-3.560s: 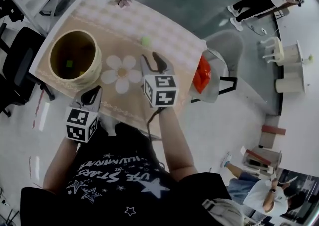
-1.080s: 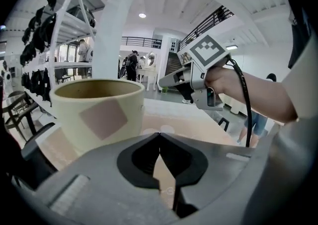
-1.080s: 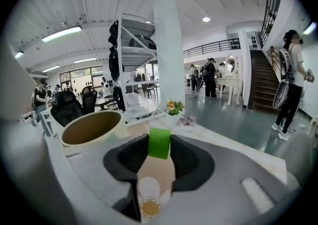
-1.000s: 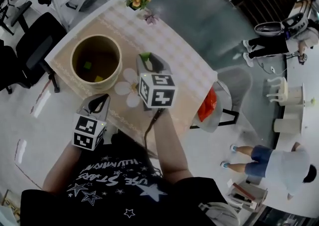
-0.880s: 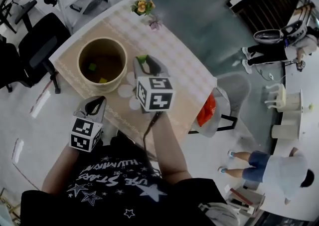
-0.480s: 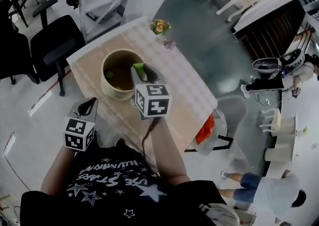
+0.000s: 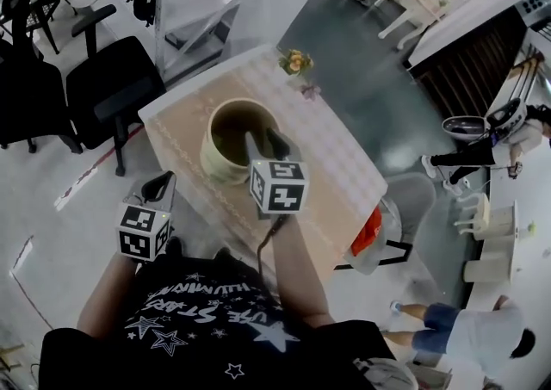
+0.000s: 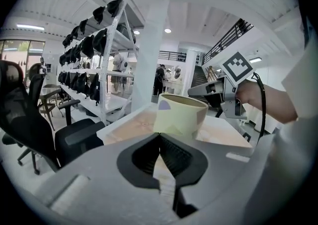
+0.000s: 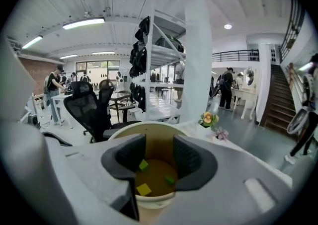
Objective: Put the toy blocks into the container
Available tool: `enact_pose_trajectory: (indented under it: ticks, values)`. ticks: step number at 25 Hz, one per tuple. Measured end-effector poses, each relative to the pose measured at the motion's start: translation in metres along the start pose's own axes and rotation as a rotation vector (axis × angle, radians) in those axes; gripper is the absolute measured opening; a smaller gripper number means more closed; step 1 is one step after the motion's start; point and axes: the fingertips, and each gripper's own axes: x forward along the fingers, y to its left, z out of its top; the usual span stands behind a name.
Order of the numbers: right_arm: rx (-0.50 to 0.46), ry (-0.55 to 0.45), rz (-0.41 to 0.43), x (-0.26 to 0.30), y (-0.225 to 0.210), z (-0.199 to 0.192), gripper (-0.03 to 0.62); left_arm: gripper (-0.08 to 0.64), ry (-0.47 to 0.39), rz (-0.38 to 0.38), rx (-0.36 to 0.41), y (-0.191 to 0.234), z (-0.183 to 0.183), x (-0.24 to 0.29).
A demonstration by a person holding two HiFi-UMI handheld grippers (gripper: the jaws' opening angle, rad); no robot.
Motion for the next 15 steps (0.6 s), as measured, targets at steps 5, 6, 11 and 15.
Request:
enact_pose_trajectory:
  ticks: [5, 6, 11, 15]
  values:
    - [0.059, -0.099, -0.111, -0.021, -0.007, 0.001, 0.175, 0.009, 0.026, -0.091, 0.036, 0.005, -0.004, 0.008]
    - [0.072, -0.112, -0.136, -0.026, -0.01, 0.0, 0.175, 0.009, 0.03, -0.109, 0.045, 0.006, -0.004, 0.012]
    - [0.125, -0.137, -0.232, -0.045, -0.026, -0.011, 0.175, 0.009, 0.043, -0.145, 0.084, 0.012, 0.0, 0.029]
    - [0.133, -0.147, -0.257, -0.059, -0.043, -0.015, 0.175, 0.009, 0.01, -0.135, 0.061, 0.011, 0.014, 0.033]
